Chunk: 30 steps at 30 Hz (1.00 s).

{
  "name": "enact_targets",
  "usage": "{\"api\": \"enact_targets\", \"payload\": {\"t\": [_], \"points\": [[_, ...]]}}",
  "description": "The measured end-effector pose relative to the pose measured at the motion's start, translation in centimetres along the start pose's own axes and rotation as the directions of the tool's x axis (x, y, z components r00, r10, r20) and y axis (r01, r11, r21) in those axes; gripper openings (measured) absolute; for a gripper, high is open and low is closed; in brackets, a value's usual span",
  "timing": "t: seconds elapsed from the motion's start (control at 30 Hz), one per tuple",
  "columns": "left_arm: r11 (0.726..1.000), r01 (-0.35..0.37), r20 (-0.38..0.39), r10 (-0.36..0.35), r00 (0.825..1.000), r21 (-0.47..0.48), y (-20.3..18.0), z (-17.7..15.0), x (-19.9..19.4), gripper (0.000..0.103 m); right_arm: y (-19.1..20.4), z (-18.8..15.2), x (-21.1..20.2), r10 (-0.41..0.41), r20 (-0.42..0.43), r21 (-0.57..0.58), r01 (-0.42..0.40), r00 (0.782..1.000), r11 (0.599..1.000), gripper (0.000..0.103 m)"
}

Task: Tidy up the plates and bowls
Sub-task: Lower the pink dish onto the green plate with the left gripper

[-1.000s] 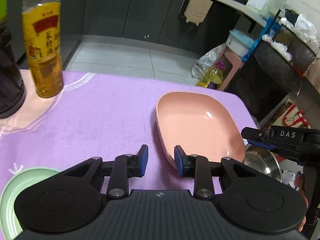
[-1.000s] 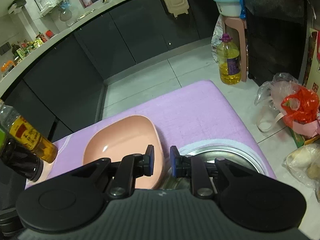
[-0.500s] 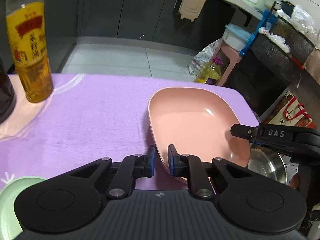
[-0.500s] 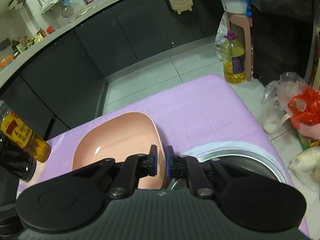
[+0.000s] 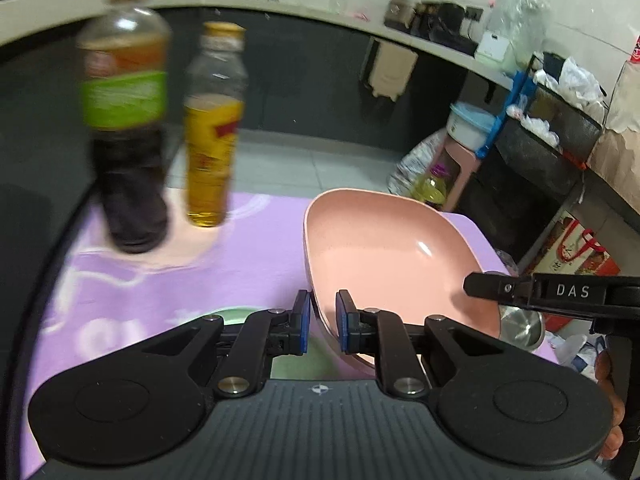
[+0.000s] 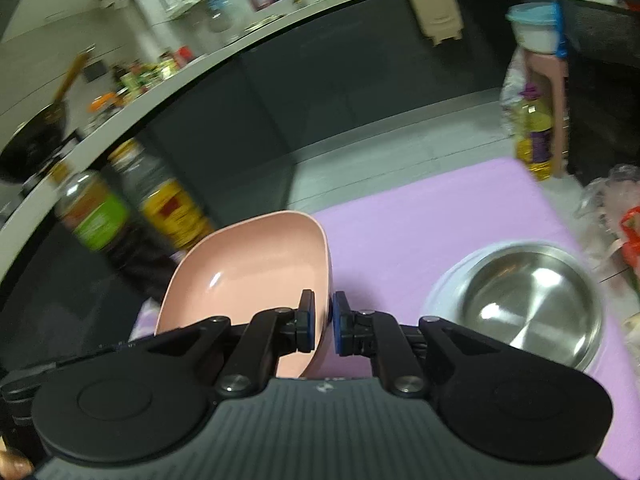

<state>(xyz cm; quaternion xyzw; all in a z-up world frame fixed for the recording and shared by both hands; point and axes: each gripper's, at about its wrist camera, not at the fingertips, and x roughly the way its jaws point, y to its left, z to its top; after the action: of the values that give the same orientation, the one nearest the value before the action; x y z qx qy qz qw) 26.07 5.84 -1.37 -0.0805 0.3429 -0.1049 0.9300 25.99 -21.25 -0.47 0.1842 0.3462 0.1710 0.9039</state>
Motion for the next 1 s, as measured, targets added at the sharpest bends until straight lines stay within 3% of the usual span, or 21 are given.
{"api": "enact_targets", "payload": {"t": [0.2,0.33,0.6,1.0], "points": [[0.998,-0.04,0.036,0.041,0.999,-0.039,3.2,-2.8,-3.9,0.013,4.2,-2.5,0.3,0.035,-0.053,-0.069,-0.038,0.998,0.997,0.011],[0.996,-0.058,0.016,0.06,0.998,-0.067,5.0,-4.1,-4.7,0.013,6.0,-3.8,0.9,0.033,-0.089,-0.104,-0.042,0.995,0.994,0.011],[0.995,-0.047,0.012,0.048,0.999,-0.091,6.9,-5.6,-4.5,0.013,8.1,-5.3,2.0,-0.003,-0.123,-0.151,-0.016,0.992,0.988,0.012],[0.994,-0.041,-0.021,0.039,0.999,-0.099,7.7,-6.3,-2.4,0.013,7.6,-6.1,3.7,-0.049,-0.155,-0.154,0.025,0.987,0.988,0.012]]}}
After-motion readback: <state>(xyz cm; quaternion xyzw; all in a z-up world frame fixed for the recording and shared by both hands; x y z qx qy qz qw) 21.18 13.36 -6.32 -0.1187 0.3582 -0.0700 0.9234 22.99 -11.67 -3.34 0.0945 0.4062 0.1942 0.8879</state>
